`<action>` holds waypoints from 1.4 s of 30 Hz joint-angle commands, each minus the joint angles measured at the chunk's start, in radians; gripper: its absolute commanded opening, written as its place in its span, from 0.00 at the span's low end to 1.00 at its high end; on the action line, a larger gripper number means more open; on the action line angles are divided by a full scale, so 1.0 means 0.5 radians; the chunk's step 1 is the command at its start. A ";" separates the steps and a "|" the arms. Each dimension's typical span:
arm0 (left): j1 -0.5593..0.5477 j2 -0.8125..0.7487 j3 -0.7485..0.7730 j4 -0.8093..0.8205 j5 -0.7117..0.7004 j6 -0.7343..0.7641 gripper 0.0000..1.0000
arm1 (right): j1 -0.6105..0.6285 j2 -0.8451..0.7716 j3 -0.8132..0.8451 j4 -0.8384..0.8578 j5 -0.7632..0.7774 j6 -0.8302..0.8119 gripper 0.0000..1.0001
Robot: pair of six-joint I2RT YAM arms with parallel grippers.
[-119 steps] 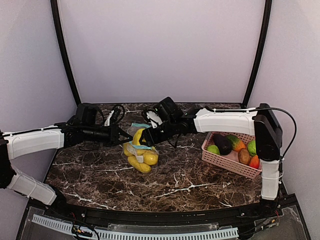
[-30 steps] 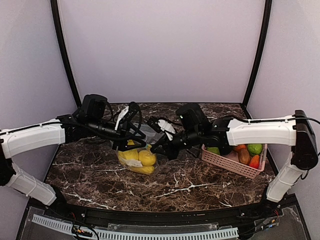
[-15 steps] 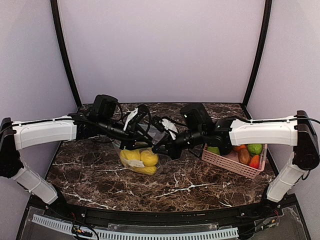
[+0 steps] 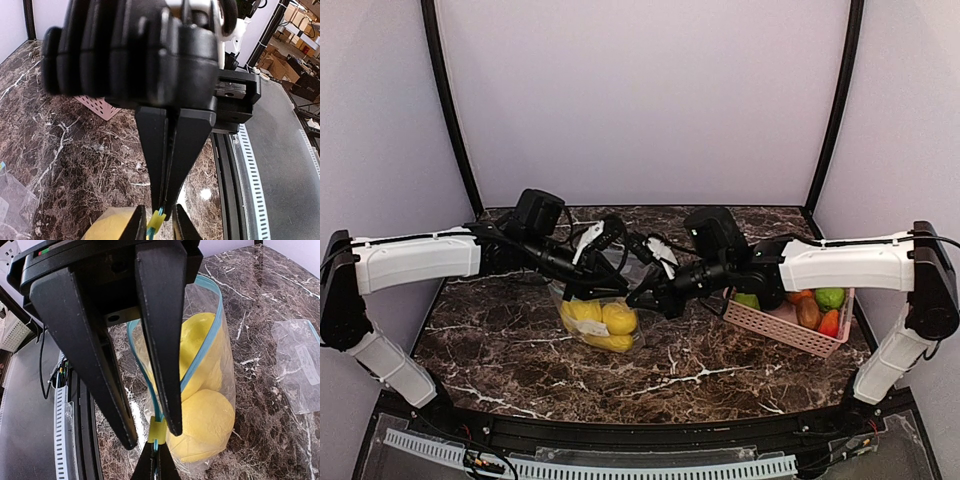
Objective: Place the food in the zip-top bag and seal the zipper
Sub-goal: Hold the zipper from the zipper food storage bag, then zip the zipper of the food storage bag.
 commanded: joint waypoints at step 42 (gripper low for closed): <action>-0.113 0.080 0.076 -0.333 -0.227 0.145 0.01 | -0.102 -0.124 -0.121 0.284 -0.076 0.133 0.00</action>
